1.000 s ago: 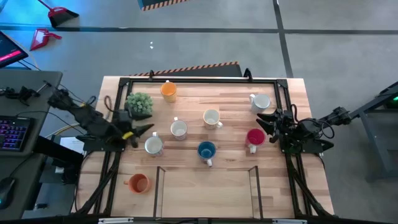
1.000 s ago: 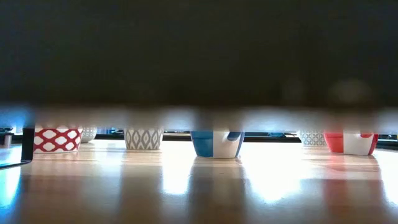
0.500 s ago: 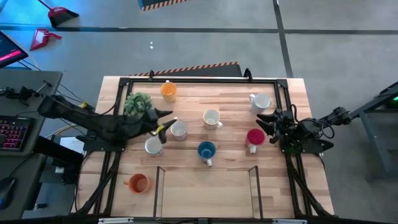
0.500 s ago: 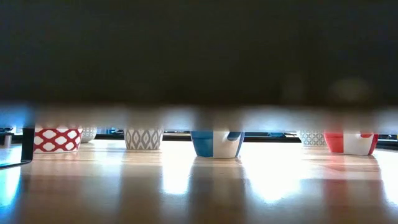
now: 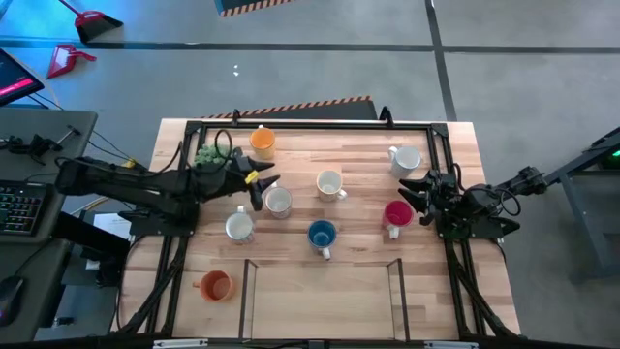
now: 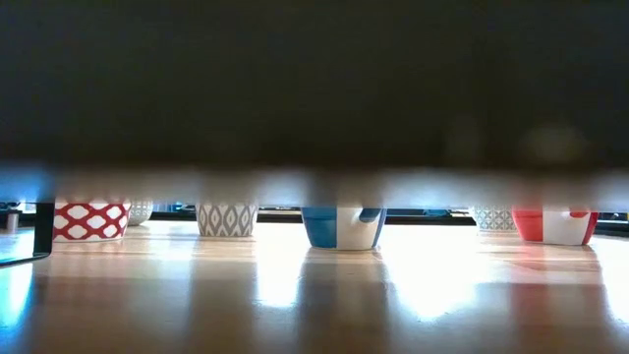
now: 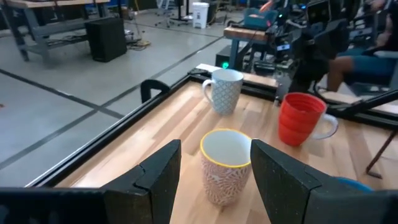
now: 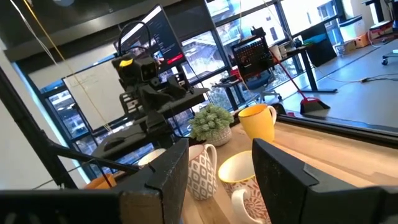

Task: Place coffee mugs
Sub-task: Put the middle left gray pattern mug on the shelf

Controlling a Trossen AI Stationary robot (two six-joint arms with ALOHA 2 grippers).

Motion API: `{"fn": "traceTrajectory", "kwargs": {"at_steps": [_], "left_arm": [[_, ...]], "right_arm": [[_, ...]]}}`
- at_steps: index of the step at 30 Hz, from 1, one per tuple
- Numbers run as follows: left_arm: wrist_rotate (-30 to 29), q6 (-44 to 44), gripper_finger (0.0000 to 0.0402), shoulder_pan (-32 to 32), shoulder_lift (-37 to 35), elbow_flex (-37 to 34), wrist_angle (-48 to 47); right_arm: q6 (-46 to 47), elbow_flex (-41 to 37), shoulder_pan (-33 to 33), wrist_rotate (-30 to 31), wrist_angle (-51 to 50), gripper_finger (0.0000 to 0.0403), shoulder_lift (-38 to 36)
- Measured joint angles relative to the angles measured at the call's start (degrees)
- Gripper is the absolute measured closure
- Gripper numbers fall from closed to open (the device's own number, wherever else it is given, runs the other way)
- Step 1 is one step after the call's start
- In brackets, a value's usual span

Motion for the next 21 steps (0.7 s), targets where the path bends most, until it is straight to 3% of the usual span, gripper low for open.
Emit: {"fn": "traceTrajectory", "kwargs": {"at_steps": [5, 10, 17, 21], "left_arm": [[3.1, 1.8, 0.022, 0.3, -0.1, 0.0, -2.0], [3.7, -3.6, 0.022, 0.3, 0.0, 0.0, -10.2], [6.0, -4.1, 0.022, 0.1, 0.0, 1.8, -12.1], [6.8, -4.2, 0.022, 0.1, 0.2, 7.4, -22.9]], "right_arm": [[0.0, 0.0, 0.0, 0.0, -0.9, 0.0237, 0.0], [1.5, 0.0, 0.0, 0.0, -1.8, 0.0237, 0.0], [2.0, 0.0, 0.0, -0.2, -3.6, 0.0237, 0.0], [4.7, 0.0, 0.0, -0.4, -5.4, 0.0237, 0.0]]}}
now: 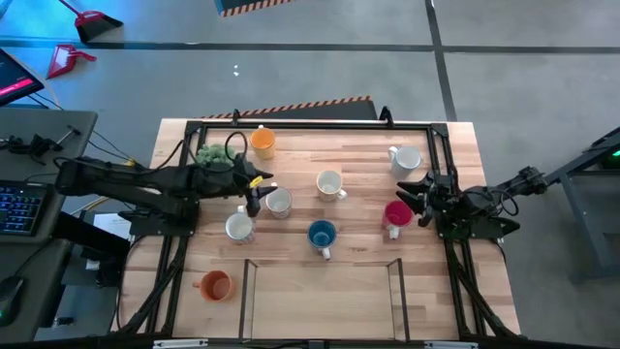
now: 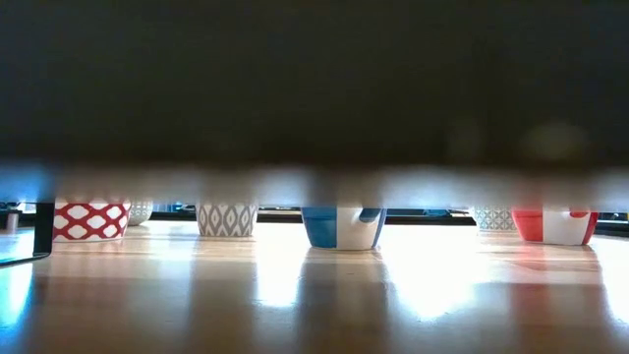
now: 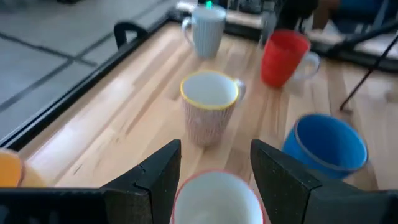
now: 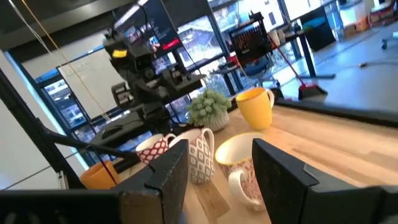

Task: Place coffee mugs
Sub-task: Put the middle left gray pattern mug on the shelf

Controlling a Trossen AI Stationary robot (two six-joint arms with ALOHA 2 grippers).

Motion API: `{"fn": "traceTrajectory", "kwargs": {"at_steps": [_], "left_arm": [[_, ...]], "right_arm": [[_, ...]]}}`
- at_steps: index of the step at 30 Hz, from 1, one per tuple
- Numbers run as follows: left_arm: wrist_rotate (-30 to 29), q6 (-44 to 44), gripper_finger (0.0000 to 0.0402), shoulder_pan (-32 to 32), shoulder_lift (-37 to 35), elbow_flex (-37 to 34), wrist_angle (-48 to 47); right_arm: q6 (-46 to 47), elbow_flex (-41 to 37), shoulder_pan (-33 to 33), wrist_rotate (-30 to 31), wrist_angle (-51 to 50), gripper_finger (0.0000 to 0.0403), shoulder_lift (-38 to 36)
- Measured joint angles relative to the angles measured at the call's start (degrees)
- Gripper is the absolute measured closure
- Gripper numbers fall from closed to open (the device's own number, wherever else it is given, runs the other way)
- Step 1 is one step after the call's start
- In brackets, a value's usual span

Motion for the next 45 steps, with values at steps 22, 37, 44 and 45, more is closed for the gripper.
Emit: {"fn": "traceTrajectory", "kwargs": {"at_steps": [22, 37, 44, 45], "left_arm": [[3.7, -6.5, 0.022, -2.7, 14.2, 12.3, -18.4], [-0.3, -10.6, 0.022, -0.3, 22.0, 14.7, -26.3], [-0.5, -10.5, 0.022, 1.0, 22.6, 14.7, -26.0], [-0.5, -10.5, 0.022, 1.3, 22.6, 14.7, -26.1]], "right_arm": [[2.5, 0.0, 0.0, 0.0, -4.0, 0.0237, 0.0], [2.5, 0.0, 0.0, -3.0, -4.1, 0.0237, 0.0], [2.5, 0.0, 0.0, -4.0, -4.3, 0.0237, 0.0], [2.5, 0.0, 0.0, -4.2, -4.3, 0.0237, 0.0]]}}
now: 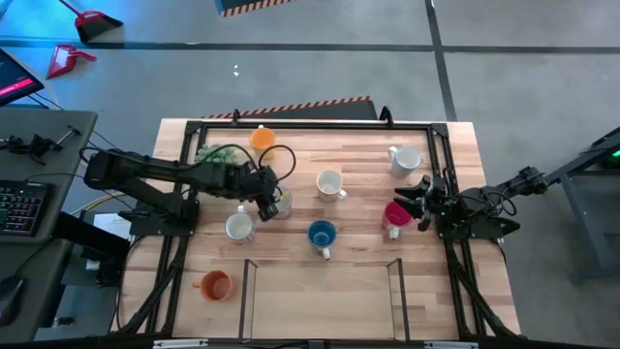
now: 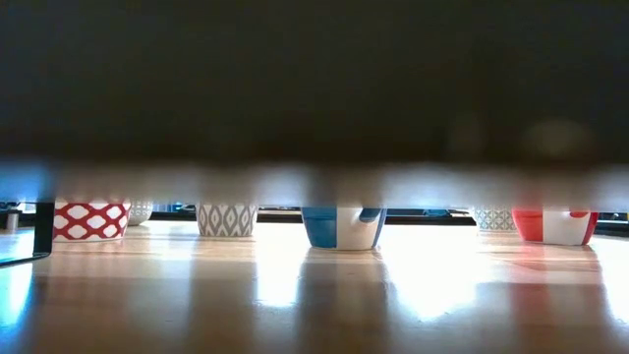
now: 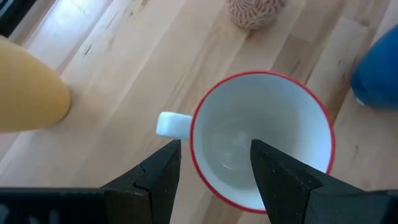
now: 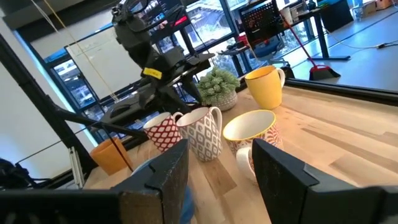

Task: Place coffee mugs
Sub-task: Put the middle left gray pattern mug on the shelf

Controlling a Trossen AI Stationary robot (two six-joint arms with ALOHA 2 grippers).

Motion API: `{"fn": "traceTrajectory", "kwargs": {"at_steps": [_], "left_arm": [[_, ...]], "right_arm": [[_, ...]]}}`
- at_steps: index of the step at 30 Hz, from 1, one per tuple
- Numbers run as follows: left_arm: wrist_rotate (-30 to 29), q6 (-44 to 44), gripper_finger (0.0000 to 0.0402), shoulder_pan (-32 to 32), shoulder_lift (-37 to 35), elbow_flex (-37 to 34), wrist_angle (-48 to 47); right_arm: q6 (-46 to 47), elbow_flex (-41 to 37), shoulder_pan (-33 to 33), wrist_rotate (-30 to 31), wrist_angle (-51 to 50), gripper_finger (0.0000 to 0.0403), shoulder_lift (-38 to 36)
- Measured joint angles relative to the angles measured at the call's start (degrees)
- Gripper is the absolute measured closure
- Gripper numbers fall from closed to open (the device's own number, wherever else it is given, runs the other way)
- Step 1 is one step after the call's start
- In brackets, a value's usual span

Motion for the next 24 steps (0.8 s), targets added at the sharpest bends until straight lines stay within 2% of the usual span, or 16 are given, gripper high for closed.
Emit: {"fn": "traceTrajectory", "kwargs": {"at_steps": [12, 24], "left_arm": [[0.5, 1.1, 0.022, 1.2, 0.2, 0.0, -1.1], [0.6, -2.4, 0.022, 1.0, 5.4, 0.0, 0.0]], "right_arm": [[1.0, 0.0, 0.0, -1.2, -0.3, 0.0237, 0.0], [1.0, 0.0, 0.0, -1.2, -0.2, 0.0237, 0.0]]}}
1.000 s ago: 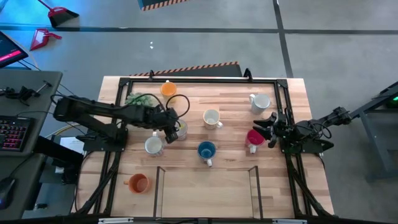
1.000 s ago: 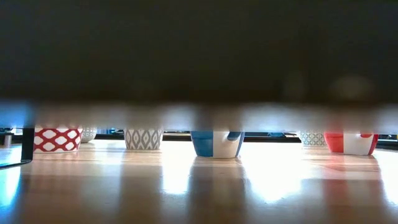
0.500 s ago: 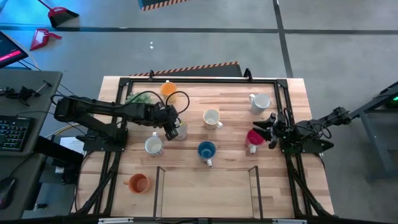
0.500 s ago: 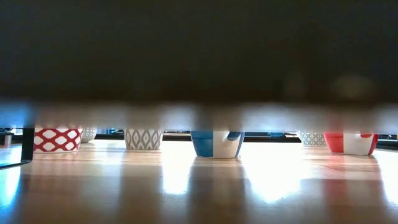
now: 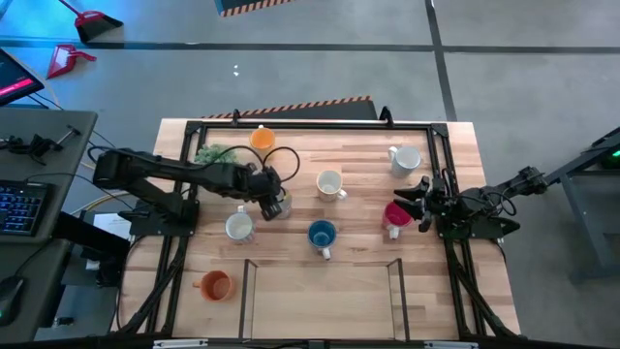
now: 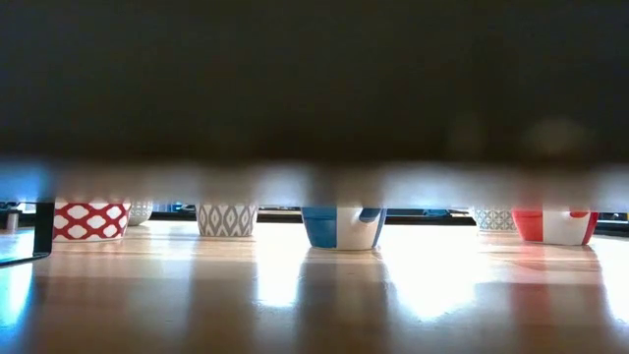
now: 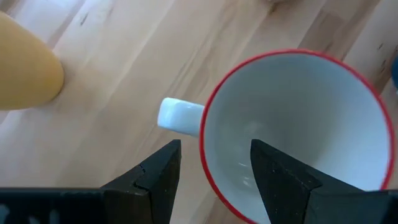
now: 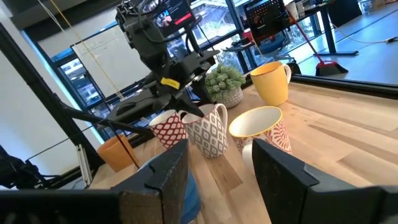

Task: Place coffee mugs
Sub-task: Put the middle left gray pattern mug on the shelf

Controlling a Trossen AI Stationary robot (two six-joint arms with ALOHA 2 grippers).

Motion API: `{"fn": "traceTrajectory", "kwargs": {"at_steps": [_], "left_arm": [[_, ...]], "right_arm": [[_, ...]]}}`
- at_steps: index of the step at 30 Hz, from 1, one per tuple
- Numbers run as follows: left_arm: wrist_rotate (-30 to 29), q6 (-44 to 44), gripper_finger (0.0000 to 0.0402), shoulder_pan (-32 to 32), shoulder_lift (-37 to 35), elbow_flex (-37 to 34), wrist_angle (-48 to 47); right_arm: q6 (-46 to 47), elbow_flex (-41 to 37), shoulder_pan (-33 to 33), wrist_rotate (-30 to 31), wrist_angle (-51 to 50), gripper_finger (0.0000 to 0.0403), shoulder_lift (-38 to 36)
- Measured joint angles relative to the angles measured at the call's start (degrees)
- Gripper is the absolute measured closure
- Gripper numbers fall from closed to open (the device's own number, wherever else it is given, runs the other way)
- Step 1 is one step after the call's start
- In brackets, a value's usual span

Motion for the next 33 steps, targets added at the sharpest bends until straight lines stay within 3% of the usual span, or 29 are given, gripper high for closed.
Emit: {"fn": "traceTrajectory", "kwargs": {"at_steps": [18, 23, 33], "left_arm": [[-0.5, 1.0, 0.022, 0.2, 2.2, 0.0, 3.0], [-0.5, 3.2, 0.022, 0.3, 2.1, 3.5, 2.7], [-0.9, 6.5, 0.022, 2.7, 2.1, 5.7, -2.5]], "right_arm": [[0.0, 0.0, 0.0, -0.4, -0.4, 0.0237, 0.0], [0.0, 0.0, 0.0, -0.8, -0.5, 0.0237, 0.0], [0.0, 0.0, 0.0, -2.2, -0.8, 0.0237, 0.0]]}}
